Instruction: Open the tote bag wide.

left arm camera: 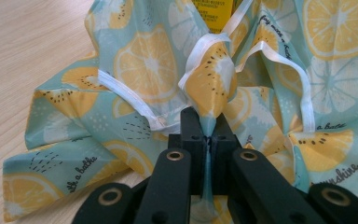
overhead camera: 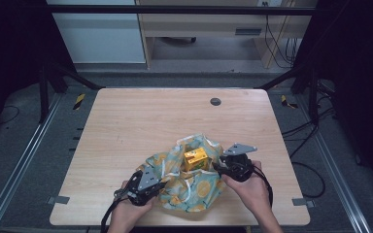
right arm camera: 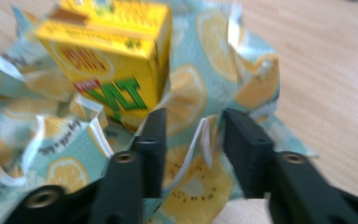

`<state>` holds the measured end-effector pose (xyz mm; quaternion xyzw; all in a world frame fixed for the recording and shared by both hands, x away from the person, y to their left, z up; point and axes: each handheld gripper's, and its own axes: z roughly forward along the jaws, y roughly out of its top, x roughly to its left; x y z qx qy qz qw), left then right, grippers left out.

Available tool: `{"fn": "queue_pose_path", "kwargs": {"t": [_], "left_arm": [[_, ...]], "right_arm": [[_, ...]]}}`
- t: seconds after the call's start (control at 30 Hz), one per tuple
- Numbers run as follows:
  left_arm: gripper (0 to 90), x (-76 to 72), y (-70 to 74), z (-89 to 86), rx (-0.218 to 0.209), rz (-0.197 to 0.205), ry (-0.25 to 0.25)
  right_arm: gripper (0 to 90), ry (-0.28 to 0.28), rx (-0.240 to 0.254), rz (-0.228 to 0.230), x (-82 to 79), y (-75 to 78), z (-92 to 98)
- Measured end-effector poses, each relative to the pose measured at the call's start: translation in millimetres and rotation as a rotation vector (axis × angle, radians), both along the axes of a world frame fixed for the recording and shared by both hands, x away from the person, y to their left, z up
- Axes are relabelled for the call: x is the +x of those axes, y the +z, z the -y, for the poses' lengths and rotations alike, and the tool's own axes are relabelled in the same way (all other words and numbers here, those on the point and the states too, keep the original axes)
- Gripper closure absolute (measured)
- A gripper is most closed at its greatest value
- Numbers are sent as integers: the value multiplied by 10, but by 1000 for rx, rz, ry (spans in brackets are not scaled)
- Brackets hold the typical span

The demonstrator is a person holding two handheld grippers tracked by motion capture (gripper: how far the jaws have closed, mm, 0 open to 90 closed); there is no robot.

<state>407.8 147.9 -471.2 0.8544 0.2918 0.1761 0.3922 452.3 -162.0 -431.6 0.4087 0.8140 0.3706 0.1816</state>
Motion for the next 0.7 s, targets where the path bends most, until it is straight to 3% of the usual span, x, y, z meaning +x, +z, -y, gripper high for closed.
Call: {"fn": "queue_pose_path", "kwargs": {"t": [0.13,0.27,0.33,0.43,0.53,0.7], "left_arm": [[878,-13,13,18,-8,7,-7],[878,-40,49,27,-20,19,-16],[878,-56,72,29,-28,26,-16],[878,-66,99,24,-37,27,-20],[879,-76,111,24,-48,31,-19],[878,-24,54,-23,-27,21,6]], "right_arm": [[390,11,-13,4,17,32,-58],[335,23,-58,-37,91,-63,-123],[419,16,-76,-54,112,-102,-142],[668,12,-91,-54,128,-136,-125],[829,-2,-90,-51,139,-138,-68],[886,-24,-91,-56,163,-159,55]]}}
